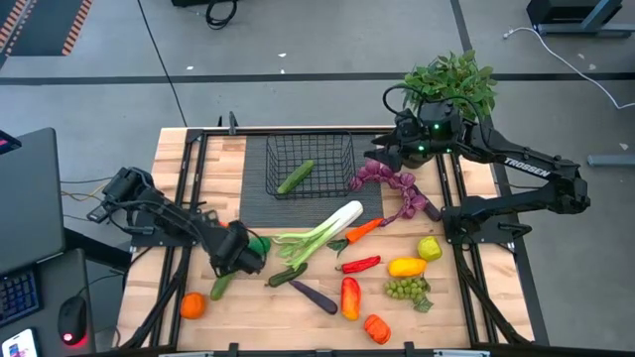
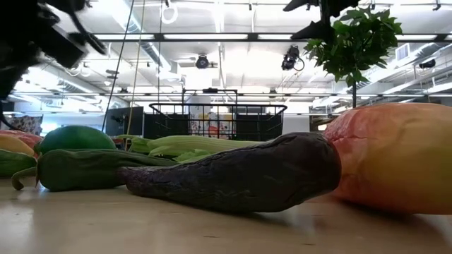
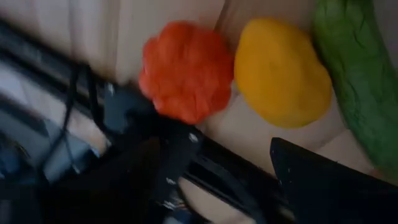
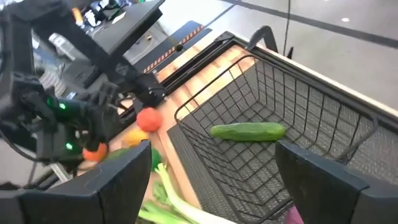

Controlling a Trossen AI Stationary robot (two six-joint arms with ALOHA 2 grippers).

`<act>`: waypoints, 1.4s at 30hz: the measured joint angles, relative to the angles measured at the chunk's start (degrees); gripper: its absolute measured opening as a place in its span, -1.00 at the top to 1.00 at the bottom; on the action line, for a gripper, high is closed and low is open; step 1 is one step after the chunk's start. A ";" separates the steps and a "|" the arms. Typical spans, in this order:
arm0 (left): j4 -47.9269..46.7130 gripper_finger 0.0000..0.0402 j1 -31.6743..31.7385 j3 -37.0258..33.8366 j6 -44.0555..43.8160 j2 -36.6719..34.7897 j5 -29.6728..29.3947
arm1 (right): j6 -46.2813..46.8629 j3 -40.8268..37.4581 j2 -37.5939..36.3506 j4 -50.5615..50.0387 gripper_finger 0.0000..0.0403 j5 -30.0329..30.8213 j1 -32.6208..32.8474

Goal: Build produce basket
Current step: Put the top squash into the wire basket

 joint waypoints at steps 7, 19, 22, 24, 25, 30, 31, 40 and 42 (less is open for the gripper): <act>7.30 -0.56 9.64 -6.96 13.22 -6.81 3.68 | 8.69 0.00 0.00 0.02 -0.71 1.14 2.75; 7.13 -0.56 17.29 -10.05 16.08 -36.75 6.99 | 16.38 0.00 0.00 -1.66 -0.71 12.01 12.23; 6.21 -0.56 17.63 -12.58 16.40 -39.34 10.24 | 17.68 0.00 0.00 -1.68 -0.71 14.84 14.04; 6.50 -0.56 17.62 -14.12 16.55 -39.75 11.02 | 18.46 0.00 0.06 -1.66 -0.71 16.69 15.09; 8.10 -0.56 17.61 -14.33 16.43 -39.71 11.16 | 18.96 0.00 0.09 -1.68 -0.71 17.57 15.60; 11.17 -0.56 17.62 -14.78 16.03 -37.83 10.20 | 20.51 0.00 0.12 -1.70 -0.71 21.06 17.92; 10.59 -0.56 17.62 -14.75 16.12 -36.98 9.33 | 20.52 0.00 0.11 -1.70 -0.71 21.83 18.32; 10.89 -0.56 17.62 -14.75 20.99 -25.86 4.55 | 20.49 0.00 0.13 -1.94 -0.71 25.11 20.44; 11.32 -0.56 17.62 -14.75 22.25 -23.56 4.14 | 20.45 0.00 0.13 -2.15 -0.71 25.05 20.46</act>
